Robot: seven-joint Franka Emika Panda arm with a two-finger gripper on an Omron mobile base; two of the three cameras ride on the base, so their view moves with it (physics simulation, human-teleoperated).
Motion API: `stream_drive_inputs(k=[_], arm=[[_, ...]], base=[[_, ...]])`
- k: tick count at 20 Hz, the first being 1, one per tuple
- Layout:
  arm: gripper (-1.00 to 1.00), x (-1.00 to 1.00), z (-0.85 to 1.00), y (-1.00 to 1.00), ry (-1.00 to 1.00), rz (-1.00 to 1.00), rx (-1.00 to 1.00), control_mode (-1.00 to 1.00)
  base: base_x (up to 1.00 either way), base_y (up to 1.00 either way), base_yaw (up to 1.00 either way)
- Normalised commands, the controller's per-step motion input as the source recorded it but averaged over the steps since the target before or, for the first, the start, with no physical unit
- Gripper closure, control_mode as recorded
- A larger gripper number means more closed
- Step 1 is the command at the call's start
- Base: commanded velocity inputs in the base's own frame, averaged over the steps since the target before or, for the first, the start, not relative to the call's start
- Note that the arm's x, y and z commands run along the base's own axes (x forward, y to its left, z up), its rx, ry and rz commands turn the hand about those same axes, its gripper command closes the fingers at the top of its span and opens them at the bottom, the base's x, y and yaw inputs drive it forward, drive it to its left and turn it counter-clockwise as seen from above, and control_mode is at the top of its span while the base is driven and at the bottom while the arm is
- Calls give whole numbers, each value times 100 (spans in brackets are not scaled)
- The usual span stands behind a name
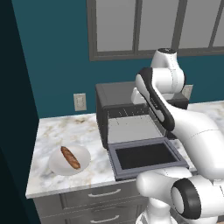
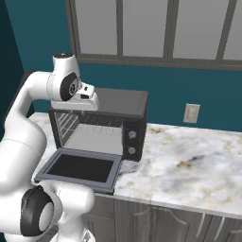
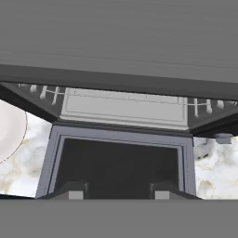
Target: Pull the toaster oven rack outwards. Pick up the baguette from the plate and place it on the toaster oven rack. Close the toaster oven door fully and set the temperature to the lowest setting.
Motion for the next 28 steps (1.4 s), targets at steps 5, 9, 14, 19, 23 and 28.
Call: stream_drive_inputs(k=[5,9,14,19,23,28], arm=[[-100,0,0,0,0,0,0,-100],[-100,0,0,0,0,0,0,-100],[-100,0,0,0,0,0,0,-100],[-100,-15,-1,0,-1,0,0,-100],[-100,-21,-11,0,-6,0,0,-100],[-100,-11,-13,1,-6,0,0,-100]], base=[[0,0,0],[0,0,0],[0,0,0],[0,0,0],[0,0,0],[0,0,0]])
